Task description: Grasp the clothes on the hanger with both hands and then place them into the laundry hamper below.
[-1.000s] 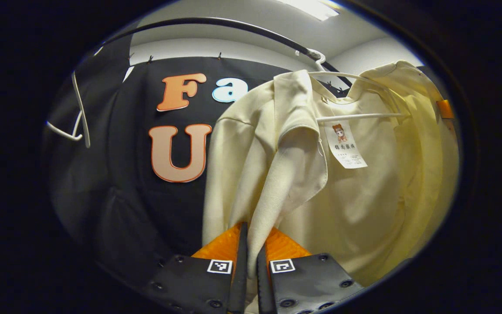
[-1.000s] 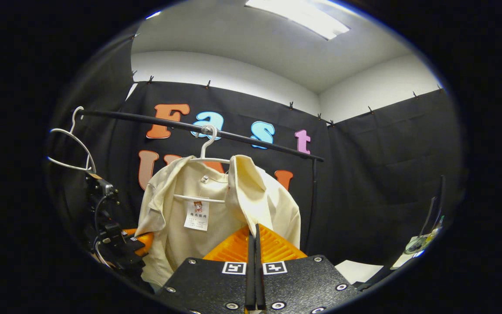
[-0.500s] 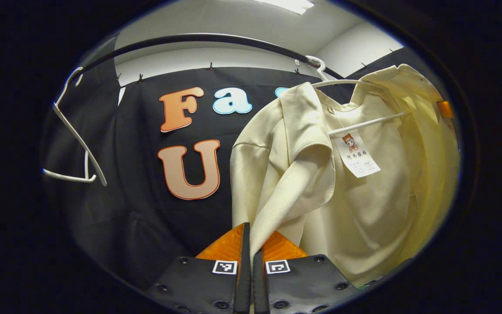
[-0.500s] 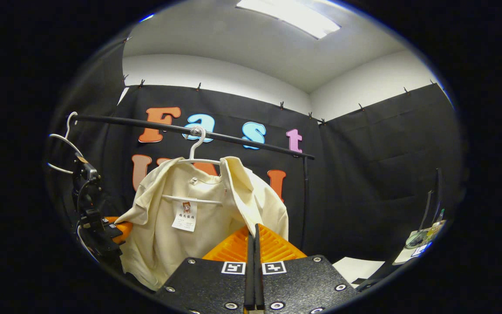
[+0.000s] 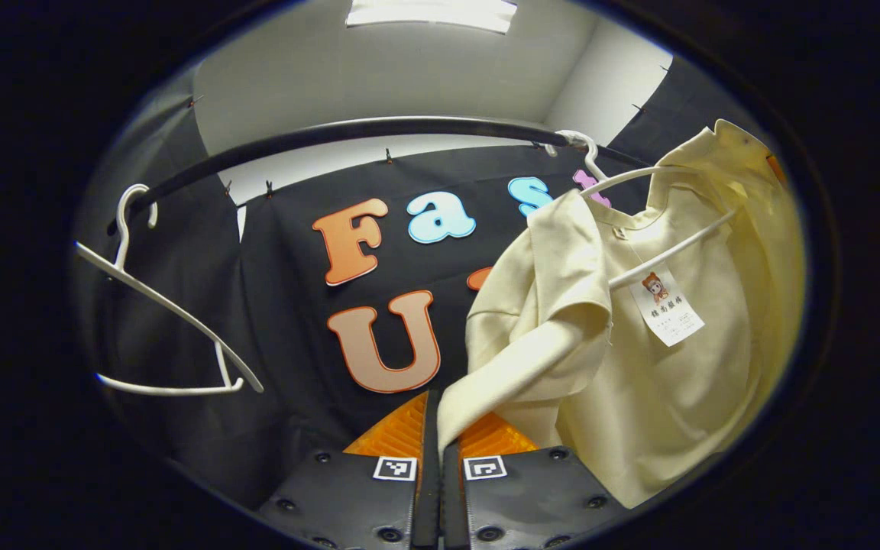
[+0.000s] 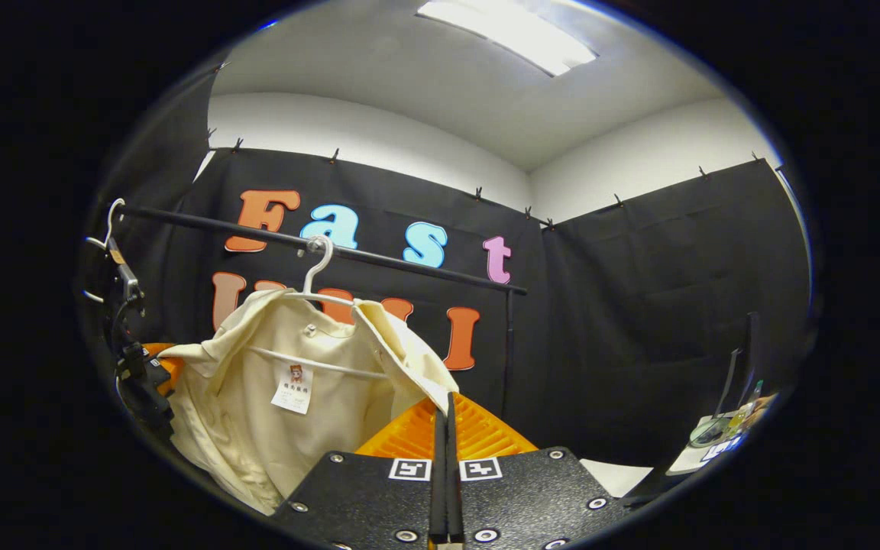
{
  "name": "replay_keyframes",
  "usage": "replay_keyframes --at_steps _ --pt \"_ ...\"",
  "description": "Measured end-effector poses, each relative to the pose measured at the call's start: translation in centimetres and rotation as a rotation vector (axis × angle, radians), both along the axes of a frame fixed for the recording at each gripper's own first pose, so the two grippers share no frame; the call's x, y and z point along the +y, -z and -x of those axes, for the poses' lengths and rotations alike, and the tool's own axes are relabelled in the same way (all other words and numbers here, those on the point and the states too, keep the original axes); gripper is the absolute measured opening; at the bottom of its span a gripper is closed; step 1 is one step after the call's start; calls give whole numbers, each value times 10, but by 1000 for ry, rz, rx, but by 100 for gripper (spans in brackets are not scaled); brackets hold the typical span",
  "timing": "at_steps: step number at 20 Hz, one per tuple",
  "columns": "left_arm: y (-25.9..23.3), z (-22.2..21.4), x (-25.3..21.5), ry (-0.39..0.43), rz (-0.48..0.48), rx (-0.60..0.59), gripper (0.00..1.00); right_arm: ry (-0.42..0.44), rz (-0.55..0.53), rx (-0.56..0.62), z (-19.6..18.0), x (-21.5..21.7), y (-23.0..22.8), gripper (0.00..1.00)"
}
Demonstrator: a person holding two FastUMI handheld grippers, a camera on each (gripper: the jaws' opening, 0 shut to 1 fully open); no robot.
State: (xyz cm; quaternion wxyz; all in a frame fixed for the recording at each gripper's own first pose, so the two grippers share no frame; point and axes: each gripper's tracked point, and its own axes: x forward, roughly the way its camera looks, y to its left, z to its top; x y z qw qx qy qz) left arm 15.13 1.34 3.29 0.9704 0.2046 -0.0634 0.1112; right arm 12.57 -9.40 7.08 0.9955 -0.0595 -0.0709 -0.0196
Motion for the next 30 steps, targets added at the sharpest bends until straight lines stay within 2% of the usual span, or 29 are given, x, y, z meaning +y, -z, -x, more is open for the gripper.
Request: replay_keyframes --at_steps 6,9,12,16,17,19,23,26,30 --pt "-51 -16 47 -94 1 -81 8 84 -26 -84 -12 -52 -56 0" --pt "-78 -23 56 -121 -7 -128 8 108 -7 -84 -31 -71 -73 0" --pt "-83 -38 63 -140 2 -133 8 118 -9 -77 -53 -84 -80 0" --pt "-54 -64 86 -186 29 -69 8 152 -27 -35 -75 -102 -63 0" --pt "-44 -68 91 -194 47 -50 9 147 -47 -31 -76 -101 -60 4" --pt "-31 -73 95 -203 47 -30 8 141 -62 -27 -81 -100 -48 0" --pt "9 -88 94 -200 70 90 8 157 -12 51 -93 -101 -11 0" --pt "32 -92 100 -217 103 140 9 151 -29 80 -90 -101 7 0" --pt "69 -108 91 -185 126 271 8 145 -25 169 -99 -104 46 0"
